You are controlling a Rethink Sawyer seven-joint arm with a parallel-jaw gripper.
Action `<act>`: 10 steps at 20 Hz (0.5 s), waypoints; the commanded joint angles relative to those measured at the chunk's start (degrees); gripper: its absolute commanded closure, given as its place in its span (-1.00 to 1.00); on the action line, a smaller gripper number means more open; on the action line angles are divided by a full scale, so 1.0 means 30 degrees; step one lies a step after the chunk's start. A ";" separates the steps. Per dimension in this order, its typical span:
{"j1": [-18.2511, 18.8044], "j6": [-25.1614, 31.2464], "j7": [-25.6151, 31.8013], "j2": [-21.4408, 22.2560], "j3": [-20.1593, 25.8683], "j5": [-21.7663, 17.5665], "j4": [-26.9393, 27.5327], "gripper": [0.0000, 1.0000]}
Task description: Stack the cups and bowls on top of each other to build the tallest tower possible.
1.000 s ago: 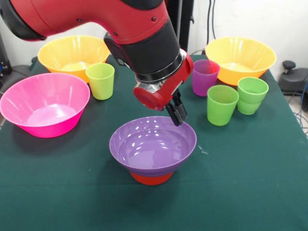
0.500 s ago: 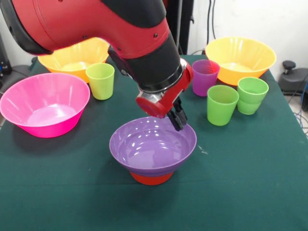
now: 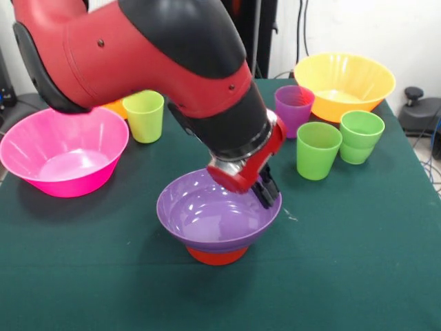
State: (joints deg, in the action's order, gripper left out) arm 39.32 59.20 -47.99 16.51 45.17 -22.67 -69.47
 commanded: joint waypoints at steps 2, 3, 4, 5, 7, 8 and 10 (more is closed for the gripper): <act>-0.1242 0.1457 0.1773 -0.1085 -0.0887 -0.0908 0.2515 1.00; -0.1273 0.1542 0.1872 -0.1111 -0.0888 -0.0895 0.2622 1.00; -0.1304 0.1628 0.1971 -0.1136 -0.0889 -0.0883 0.2730 1.00; -0.1363 0.1763 0.2063 -0.1168 -0.0893 -0.0878 0.2894 1.00; -0.1680 0.2194 0.2320 -0.1338 -0.0849 -0.0907 0.3650 1.00; -0.1841 0.2365 0.2465 -0.1414 -0.0800 -0.0924 0.4023 1.00; -0.1980 0.2494 0.2743 -0.1504 -0.0685 -0.0933 0.4459 1.00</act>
State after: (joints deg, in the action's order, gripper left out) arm 35.74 60.39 -47.99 13.37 45.19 -22.67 -62.55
